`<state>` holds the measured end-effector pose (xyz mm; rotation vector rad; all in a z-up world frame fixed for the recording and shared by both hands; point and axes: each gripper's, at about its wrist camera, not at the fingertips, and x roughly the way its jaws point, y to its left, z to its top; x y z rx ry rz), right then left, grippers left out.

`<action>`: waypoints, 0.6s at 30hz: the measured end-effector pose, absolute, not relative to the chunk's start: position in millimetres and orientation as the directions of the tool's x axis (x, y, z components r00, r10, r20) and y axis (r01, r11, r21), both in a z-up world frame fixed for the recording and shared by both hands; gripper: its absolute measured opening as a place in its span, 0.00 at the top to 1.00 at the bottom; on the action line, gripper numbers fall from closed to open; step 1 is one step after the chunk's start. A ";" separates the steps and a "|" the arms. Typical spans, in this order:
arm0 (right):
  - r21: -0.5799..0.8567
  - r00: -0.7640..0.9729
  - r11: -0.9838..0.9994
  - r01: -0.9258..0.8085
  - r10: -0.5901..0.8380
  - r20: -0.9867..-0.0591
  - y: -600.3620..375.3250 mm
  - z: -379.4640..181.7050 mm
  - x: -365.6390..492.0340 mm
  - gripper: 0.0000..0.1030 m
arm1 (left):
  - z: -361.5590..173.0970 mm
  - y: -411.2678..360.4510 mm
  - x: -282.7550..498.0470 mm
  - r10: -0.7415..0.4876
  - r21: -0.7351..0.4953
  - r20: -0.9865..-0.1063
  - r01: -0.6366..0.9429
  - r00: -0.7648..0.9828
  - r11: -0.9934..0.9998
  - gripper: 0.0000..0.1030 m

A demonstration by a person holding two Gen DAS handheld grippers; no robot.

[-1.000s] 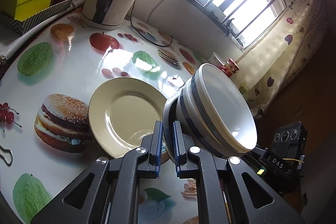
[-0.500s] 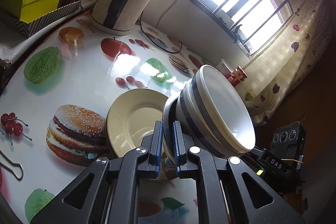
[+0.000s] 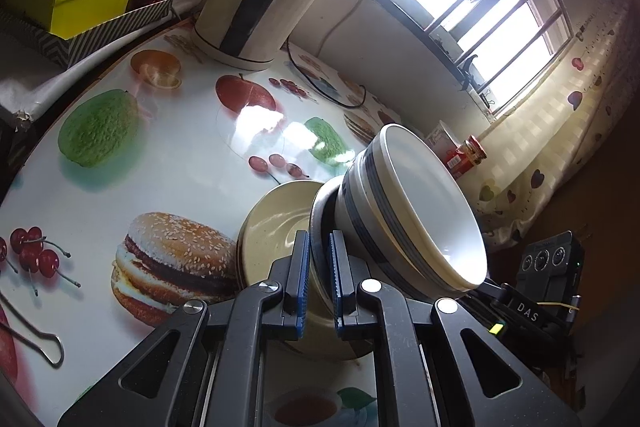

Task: Organize plates and bowls
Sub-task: 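Carry the tilted bowl stack over the cream plate pile with both tools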

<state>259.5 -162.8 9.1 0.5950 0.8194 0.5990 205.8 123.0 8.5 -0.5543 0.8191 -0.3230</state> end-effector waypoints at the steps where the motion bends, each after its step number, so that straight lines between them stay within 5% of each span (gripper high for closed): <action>1: 0.685 0.540 0.683 -0.253 0.687 -0.485 -161.3 8.6 260.9 0.88 | 7.8 123.9 206.3 -0.475 -0.580 -0.598 0.059 0.646 0.812 0.92; 18: 0.677 0.519 0.691 -0.251 0.687 -0.509 -148.6 2.4 274.1 0.88 | -2.6 130.0 209.5 -0.461 -0.577 -0.612 0.036 0.642 0.816 0.92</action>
